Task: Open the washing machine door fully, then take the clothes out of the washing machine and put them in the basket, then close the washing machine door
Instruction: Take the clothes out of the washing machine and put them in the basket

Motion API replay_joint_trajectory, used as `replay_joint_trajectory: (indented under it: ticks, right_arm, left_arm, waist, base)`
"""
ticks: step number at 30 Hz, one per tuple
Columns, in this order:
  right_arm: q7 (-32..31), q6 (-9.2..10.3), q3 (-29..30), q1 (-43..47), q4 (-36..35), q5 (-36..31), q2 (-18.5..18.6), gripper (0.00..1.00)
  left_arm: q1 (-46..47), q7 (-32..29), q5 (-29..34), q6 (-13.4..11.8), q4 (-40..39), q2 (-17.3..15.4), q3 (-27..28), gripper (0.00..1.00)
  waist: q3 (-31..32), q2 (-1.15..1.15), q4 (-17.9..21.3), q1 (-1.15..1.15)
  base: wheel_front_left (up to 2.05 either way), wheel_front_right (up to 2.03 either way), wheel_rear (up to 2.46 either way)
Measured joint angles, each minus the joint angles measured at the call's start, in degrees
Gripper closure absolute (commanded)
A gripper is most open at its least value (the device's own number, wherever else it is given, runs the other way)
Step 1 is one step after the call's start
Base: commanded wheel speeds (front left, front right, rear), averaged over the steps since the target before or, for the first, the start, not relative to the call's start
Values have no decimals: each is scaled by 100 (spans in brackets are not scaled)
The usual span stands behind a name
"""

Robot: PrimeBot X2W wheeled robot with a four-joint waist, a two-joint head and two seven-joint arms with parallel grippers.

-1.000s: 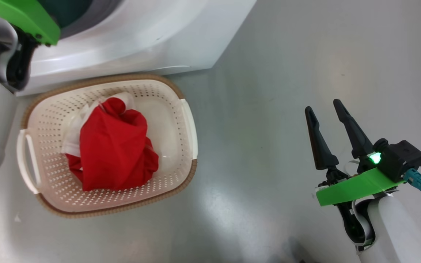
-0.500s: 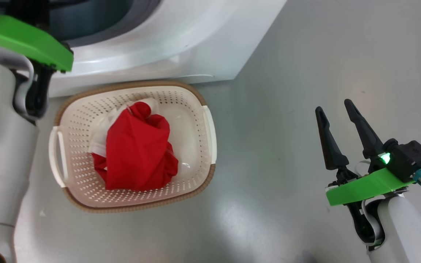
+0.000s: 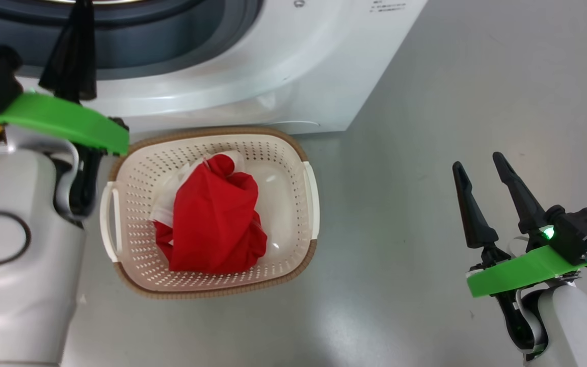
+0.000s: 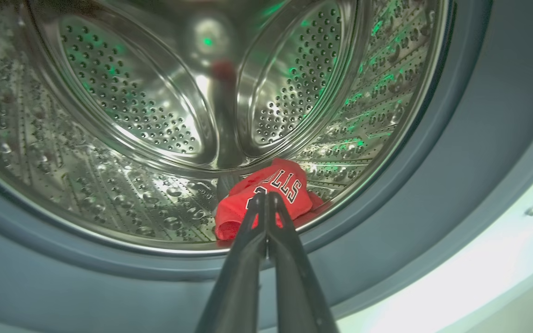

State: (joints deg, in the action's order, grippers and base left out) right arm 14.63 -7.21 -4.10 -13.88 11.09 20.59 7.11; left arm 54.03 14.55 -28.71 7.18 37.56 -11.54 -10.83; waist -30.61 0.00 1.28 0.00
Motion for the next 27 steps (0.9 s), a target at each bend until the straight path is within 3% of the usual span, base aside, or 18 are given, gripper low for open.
replay_joint_trajectory:
  ticks: [4, 6, 8, 10, 11, 12, 15, 27]
  right_arm:
    - [0, 0, 64, 57, -12, -1, 18, 0]
    - [0, 0, 93, 114, -11, -2, 34, 0]
    - [0, 0, 133, 145, -18, -2, 65, 0]
    - [0, 0, 153, 191, -22, -2, 96, 0]
    - [0, 0, 160, 207, -22, -2, 107, 0]
    - [0, 0, 167, 211, -26, -3, 113, 0]
    - [0, 0, 179, 221, -43, -12, 132, 0]
    - [0, 0, 229, 327, -70, -27, 142, 0]
  left_arm:
    - [-364, 0, 170, 0, -245, 144, 250, 99]
    - [-561, 0, 296, 0, -357, 213, 359, 87]
    - [-746, 0, 359, 0, -482, 283, 464, 65]
    - [-930, 0, 456, 0, -603, 345, 559, 51]
    - [-1015, 0, 480, 0, -656, 372, 591, 34]
    - [-1100, 0, 523, 0, -713, 396, 624, 22]
    - [-1348, 0, 667, 0, -864, 455, 709, 0]
    - [-2422, 0, 994, 0, -1421, 738, 1095, 0]
  waist:
    - [95, 0, -77, 0]
    - [142, 0, -118, 0]
    - [181, 0, -164, 0]
    - [214, 0, -208, 0]
    - [230, 0, -229, 0]
    - [244, 0, -250, 0]
    - [273, 0, -308, 0]
    - [347, 0, -427, 0]
  base:
    - [0, 0, 0]
    - [0, 0, 0]
    - [0, 0, 0]
    - [0, 0, 0]
    - [0, 0, 0]
    - [0, 0, 0]
    - [0, 0, 0]
    - [0, 0, 0]
